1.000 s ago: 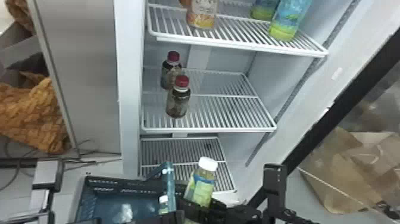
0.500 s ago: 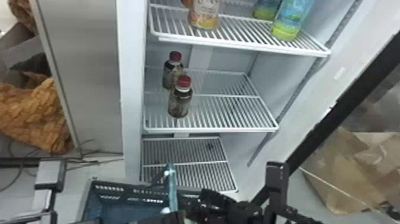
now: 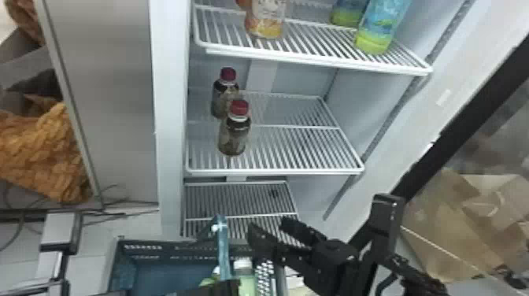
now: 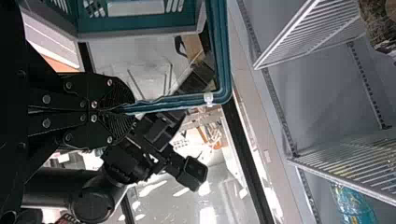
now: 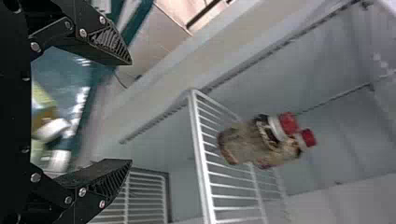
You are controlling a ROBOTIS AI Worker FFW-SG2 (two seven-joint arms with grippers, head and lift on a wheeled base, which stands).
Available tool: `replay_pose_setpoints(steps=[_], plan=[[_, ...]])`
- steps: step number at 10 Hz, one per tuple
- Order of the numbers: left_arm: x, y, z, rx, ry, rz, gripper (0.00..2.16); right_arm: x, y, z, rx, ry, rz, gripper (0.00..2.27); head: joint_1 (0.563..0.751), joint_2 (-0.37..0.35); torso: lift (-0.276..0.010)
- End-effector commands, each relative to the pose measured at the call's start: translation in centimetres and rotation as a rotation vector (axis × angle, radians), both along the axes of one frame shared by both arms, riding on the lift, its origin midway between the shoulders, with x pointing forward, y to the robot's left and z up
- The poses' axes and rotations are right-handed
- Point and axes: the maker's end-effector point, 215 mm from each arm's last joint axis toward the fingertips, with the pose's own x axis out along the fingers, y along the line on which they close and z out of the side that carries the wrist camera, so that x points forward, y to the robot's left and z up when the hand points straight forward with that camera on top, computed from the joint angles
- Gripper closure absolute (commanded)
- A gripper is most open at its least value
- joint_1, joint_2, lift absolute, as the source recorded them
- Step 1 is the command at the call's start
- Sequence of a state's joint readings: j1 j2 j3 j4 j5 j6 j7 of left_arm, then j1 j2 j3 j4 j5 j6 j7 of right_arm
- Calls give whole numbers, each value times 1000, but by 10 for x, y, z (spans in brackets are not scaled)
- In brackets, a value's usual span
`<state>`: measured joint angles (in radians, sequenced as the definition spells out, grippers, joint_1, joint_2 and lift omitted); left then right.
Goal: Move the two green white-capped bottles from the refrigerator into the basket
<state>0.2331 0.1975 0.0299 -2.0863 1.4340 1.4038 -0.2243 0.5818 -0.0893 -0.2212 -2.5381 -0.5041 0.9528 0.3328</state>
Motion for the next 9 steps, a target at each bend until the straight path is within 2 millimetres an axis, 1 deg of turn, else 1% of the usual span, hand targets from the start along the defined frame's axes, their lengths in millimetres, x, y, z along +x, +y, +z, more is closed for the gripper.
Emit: replay_pose_setpoints(steps=[1,3,4,5,6,7,9], plan=[[0,0,0,1,-1,0,1134,14,-13,22,-32,-90,-40,335,695,-325,-263],[0,-1,1,0,-3,-2,1134,29,-26,57,-57,-235,-97,334,695,-349,-263],[0,-2,1,-2,-3,-4,1134,32,-29,65,-55,-272,-117,334,695,-350,-263],[0,-1,0,0,0,-3,1134,38,-39,80,-72,-345,-150,334,695,-350,-263],[0,0,0,0,-1,-2,1134,40,-42,91,-74,-395,-169,337,695,-350,-263],[0,-1,0,-1,-1,-1,1134,43,-46,89,-69,-405,-186,340,695,-350,-263],[0,-1,0,-2,1,-1,1134,48,-53,103,-79,-484,-217,348,695,-350,-263]])
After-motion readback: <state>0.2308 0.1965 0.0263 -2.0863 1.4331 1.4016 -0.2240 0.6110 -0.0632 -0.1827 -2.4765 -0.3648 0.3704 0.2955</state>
